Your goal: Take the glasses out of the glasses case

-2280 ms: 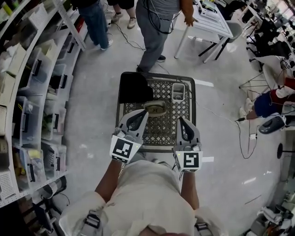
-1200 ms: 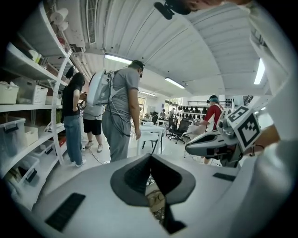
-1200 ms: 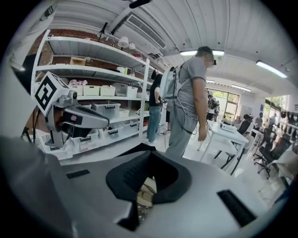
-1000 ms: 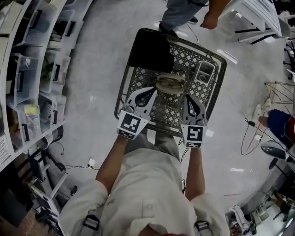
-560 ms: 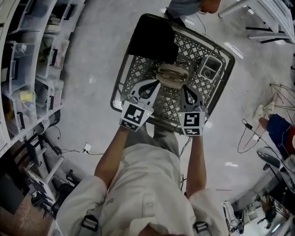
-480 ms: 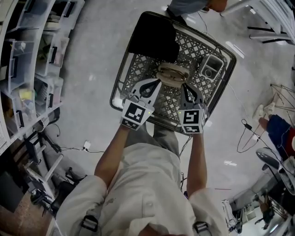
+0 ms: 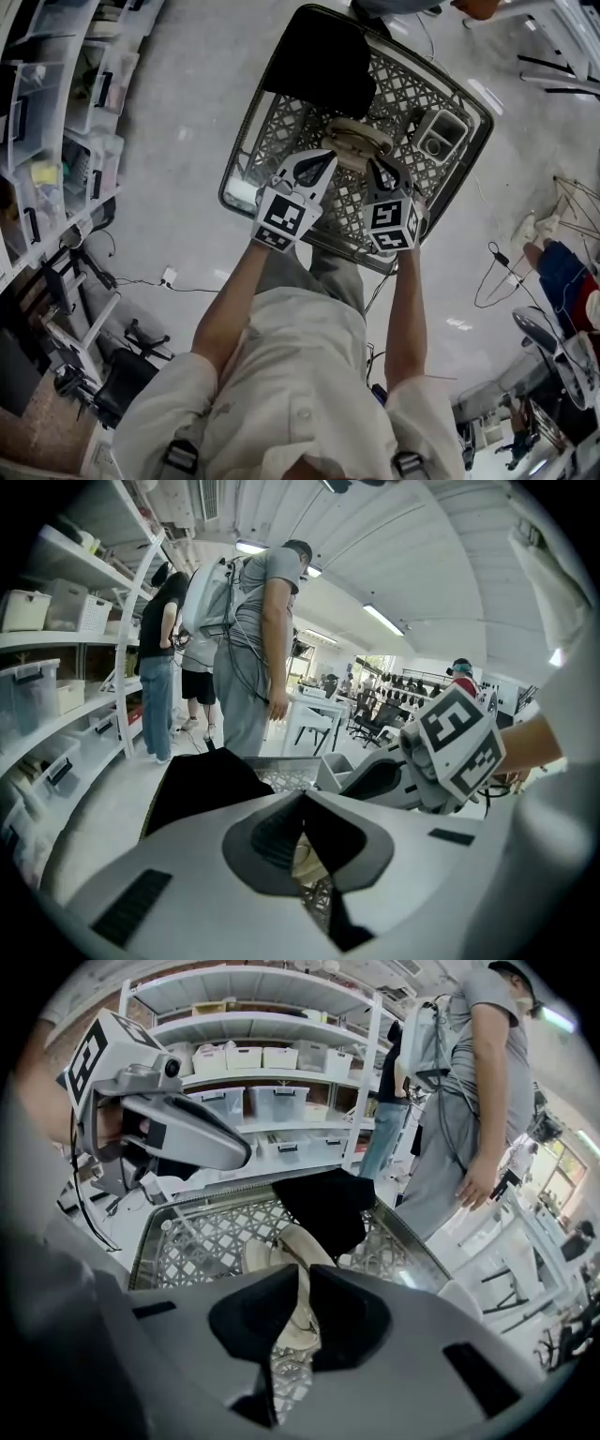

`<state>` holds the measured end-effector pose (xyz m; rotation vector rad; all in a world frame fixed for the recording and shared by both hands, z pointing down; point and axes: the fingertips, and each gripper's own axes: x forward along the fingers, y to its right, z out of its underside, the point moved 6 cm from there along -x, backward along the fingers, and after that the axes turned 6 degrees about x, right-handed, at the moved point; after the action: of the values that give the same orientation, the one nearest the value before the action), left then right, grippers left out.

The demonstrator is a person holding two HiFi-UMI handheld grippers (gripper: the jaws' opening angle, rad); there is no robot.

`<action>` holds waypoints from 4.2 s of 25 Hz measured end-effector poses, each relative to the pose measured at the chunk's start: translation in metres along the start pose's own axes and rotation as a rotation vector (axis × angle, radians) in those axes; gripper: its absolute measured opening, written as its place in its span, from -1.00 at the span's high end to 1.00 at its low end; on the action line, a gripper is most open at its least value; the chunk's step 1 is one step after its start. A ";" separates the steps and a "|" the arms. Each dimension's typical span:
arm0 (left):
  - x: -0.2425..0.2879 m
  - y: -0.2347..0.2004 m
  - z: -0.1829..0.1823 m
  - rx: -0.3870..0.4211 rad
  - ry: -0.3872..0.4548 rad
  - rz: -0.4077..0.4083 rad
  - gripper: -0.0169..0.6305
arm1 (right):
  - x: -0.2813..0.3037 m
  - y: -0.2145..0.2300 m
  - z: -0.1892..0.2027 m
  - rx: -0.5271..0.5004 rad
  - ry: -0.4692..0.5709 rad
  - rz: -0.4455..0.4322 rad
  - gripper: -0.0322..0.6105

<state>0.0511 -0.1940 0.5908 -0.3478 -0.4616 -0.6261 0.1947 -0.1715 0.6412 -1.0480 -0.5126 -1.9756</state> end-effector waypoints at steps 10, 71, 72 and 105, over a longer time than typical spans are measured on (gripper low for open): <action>0.010 0.001 0.011 -0.033 -0.015 -0.004 0.91 | 0.040 0.000 0.013 -0.109 -0.122 -0.080 0.65; 0.005 -0.016 0.034 -0.083 -0.058 -0.027 0.91 | 0.088 -0.022 0.015 -0.237 -0.160 -0.170 0.37; 0.004 -0.016 0.033 -0.080 -0.057 -0.027 0.91 | 0.086 -0.023 0.015 -0.232 -0.156 -0.168 0.37; -0.061 -0.001 -0.079 0.163 0.121 0.104 0.91 | -0.111 -0.005 -0.081 0.094 0.289 0.208 0.37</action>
<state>0.0313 -0.2002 0.4937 -0.1764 -0.3739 -0.5017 0.1859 -0.1699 0.5040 -0.7111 -0.3215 -1.8578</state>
